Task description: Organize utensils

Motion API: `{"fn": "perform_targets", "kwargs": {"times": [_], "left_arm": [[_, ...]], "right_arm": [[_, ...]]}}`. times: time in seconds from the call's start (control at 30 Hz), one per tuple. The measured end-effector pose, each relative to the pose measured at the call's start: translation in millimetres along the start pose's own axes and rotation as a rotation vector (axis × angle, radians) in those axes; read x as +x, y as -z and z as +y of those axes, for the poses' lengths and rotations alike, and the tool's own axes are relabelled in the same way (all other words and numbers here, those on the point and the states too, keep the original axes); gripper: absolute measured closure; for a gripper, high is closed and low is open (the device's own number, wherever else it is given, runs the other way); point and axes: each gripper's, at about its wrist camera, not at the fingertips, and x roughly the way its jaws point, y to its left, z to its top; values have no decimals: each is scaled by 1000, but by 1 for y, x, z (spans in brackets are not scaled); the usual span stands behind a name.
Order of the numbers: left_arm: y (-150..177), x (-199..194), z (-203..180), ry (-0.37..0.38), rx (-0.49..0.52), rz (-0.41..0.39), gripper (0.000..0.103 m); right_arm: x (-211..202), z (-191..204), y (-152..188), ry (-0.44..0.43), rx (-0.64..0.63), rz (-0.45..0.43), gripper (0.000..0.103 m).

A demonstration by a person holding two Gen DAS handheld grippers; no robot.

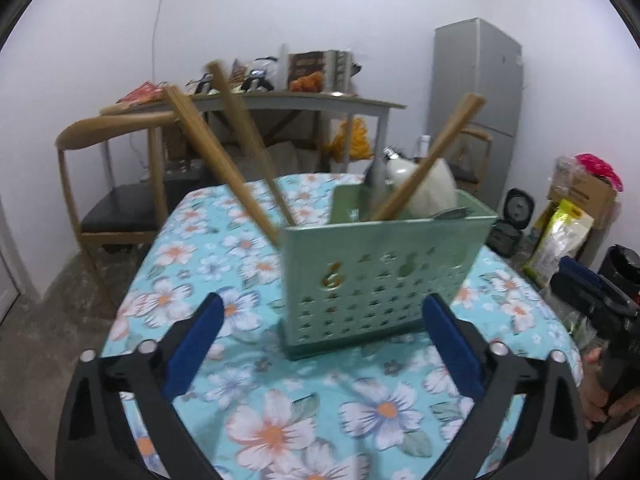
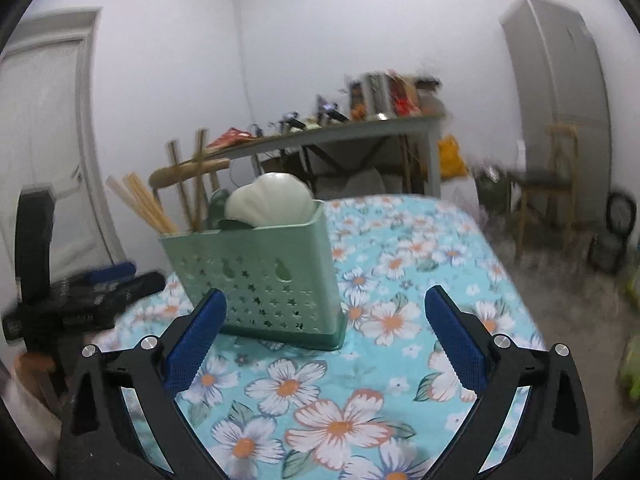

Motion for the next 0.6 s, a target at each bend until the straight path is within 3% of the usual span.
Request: {"fn": "perform_targets", "kwargs": {"times": [0.13,0.33,0.6], "left_arm": [[3,8,-13,-2,5,20,5],[19,27,-14,-31,-26,62,5],[31,87,-12,-77,-49,275,5]], "right_arm": [[6,21,-1,59,-84,23,7],[48,3,17,87,29,234,7],[99,-4,28,160,-72,330,7]]}}
